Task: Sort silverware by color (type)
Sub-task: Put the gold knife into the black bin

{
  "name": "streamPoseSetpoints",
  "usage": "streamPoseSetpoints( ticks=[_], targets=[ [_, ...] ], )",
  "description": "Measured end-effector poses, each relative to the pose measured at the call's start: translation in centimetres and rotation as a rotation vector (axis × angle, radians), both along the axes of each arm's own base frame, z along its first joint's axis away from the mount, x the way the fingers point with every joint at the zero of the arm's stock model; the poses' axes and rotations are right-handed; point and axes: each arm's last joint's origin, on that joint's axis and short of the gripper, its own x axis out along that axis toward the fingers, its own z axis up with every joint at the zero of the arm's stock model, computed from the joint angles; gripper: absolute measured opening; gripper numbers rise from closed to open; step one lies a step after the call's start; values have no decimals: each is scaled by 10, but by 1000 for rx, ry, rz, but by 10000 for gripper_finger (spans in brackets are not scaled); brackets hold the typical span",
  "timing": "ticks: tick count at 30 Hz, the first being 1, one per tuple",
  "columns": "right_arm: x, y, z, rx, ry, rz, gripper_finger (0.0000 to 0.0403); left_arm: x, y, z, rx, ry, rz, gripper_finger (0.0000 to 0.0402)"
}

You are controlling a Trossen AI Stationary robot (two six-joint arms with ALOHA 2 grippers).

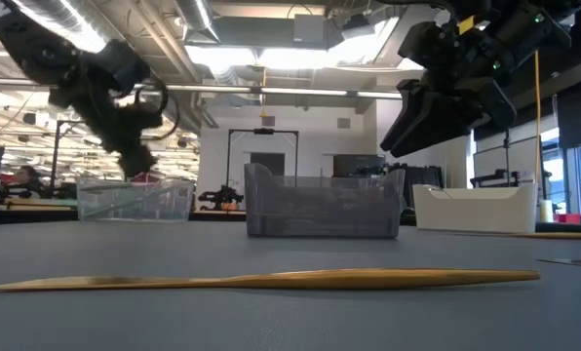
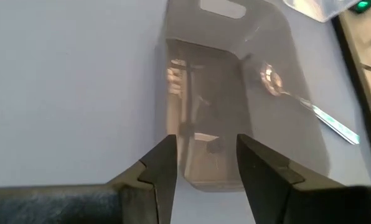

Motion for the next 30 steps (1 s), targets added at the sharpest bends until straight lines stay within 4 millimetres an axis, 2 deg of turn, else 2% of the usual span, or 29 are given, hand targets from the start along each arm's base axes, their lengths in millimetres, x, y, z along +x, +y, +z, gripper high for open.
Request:
streamPoseSetpoints(
  ticks=[6, 12, 15, 20, 27, 30],
  targets=[
    [-5, -1, 3, 0, 7, -54, 154, 21, -13, 36, -31, -205, -130, 141],
    [-30, 11, 31, 90, 28, -63, 154, 52, -46, 61, -177, -476, -545, 141],
    [-46, 20, 43, 165, 48, -41, 154, 69, -70, 64, -215, -531, -742, 141],
    [-63, 32, 48, 283, 83, -14, 154, 93, -110, 59, -201, -534, -884, 141],
    [-64, 45, 46, 424, 144, 54, 154, 120, -156, 47, -182, -565, -990, 141],
    [-65, 54, 41, 468, 194, 62, 154, 133, -175, 51, -218, -582, -991, 141]
  ],
)
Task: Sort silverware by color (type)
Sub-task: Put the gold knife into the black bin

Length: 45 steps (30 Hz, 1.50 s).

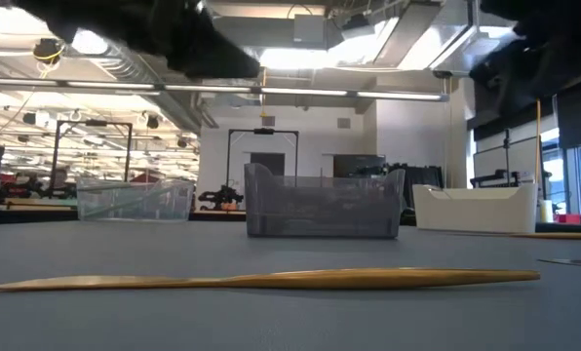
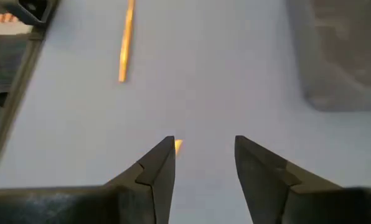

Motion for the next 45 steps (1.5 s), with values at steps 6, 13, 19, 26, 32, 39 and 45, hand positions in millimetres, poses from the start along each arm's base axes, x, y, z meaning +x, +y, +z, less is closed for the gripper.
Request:
streamPoseSetpoints(
  ticks=[6, 13, 19, 26, 32, 39, 45],
  targets=[
    [-9, 28, -7, 59, 67, 17, 154, 32, -54, -3, -37, 43, -76, 141],
    [-29, 53, -17, 70, 193, -25, 154, 61, -109, -18, -39, 101, -146, 141],
    [-33, 68, -29, 35, 227, -63, 154, 72, -136, -29, -92, 113, -179, 141],
    [-26, 80, -53, 47, 367, -132, 154, 63, -157, -36, -196, 141, -192, 141],
    [-26, 82, -77, -26, 529, -214, 154, 56, -166, -38, -257, 127, -155, 141],
    [-24, 85, -96, -87, 617, -225, 153, 53, -169, -37, -255, 103, -106, 141],
    [-23, 86, -103, -119, 646, -203, 96, 53, -170, -38, -254, 107, -116, 141]
  ],
)
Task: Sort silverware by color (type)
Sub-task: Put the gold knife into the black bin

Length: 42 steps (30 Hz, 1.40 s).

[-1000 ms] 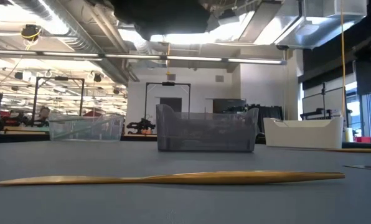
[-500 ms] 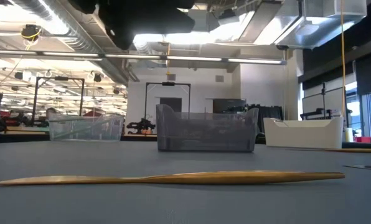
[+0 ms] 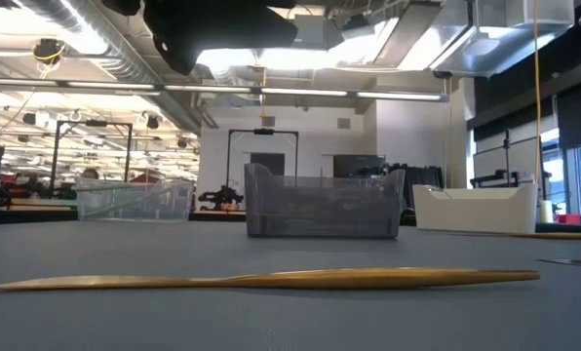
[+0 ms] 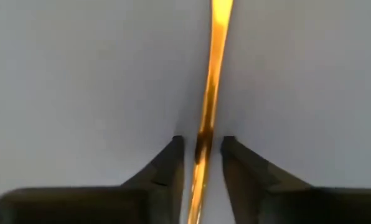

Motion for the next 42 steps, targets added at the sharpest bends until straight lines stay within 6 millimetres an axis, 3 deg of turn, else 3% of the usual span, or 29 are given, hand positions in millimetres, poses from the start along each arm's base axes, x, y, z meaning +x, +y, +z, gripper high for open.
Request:
streamPoseSetpoints(
  ticks=[5, 7, 14, 31, 36, 42],
  targets=[
    [1, 1, -1, -15, -35, 26, 17, 0, 0, 0, 4, 0, 0, 141],
    [2, 1, -1, -4, -41, 49, 8, 0, 1, 0, 6, 0, 1, 141],
    [2, 1, 2, 7, -53, 58, 14, 2, 4, 0, 33, 3, 3, 141],
    [2, -3, 39, 134, -263, 74, 7, 4, 7, -1, 36, 7, 12, 141],
    [15, -7, 53, 116, -328, 94, 4, 4, 9, 1, 56, -7, 60, 141],
    [43, -13, 87, 43, -480, 151, 4, -5, 12, 12, 51, 11, 93, 141]
  ],
)
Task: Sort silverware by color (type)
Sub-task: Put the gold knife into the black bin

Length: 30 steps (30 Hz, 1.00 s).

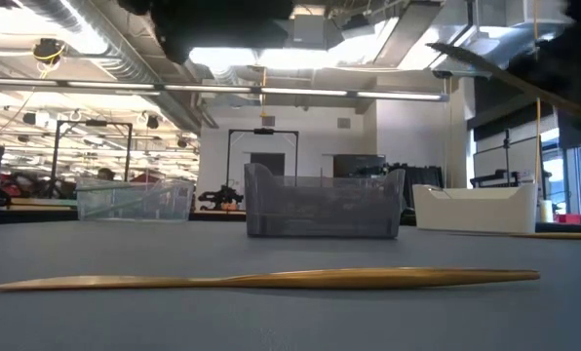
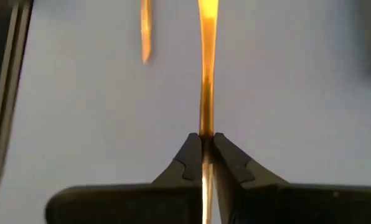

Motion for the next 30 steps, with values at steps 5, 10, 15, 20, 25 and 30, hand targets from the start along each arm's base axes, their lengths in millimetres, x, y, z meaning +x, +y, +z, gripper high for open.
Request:
streamPoseSetpoints(
  ticks=[5, 10, 15, 20, 25, 30],
  targets=[
    [24, -16, 26, -106, -133, 2, 3, -7, -4, -3, 14, 42, -13, 141],
    [46, -42, 43, -193, -230, -23, 5, -8, -4, -5, 29, 63, -16, 141],
    [66, -68, 49, -251, -320, -47, 5, -11, -1, -9, 81, 99, 21, 141],
    [84, -90, 52, -297, -409, -76, 5, -14, 1, -13, 103, 149, 29, 141],
    [102, -111, 47, -355, -442, -100, 5, -19, 5, -12, 153, 199, 23, 141],
    [120, -131, 29, -399, -418, -126, 5, -35, 14, -5, 181, 288, 61, 141]
  ],
)
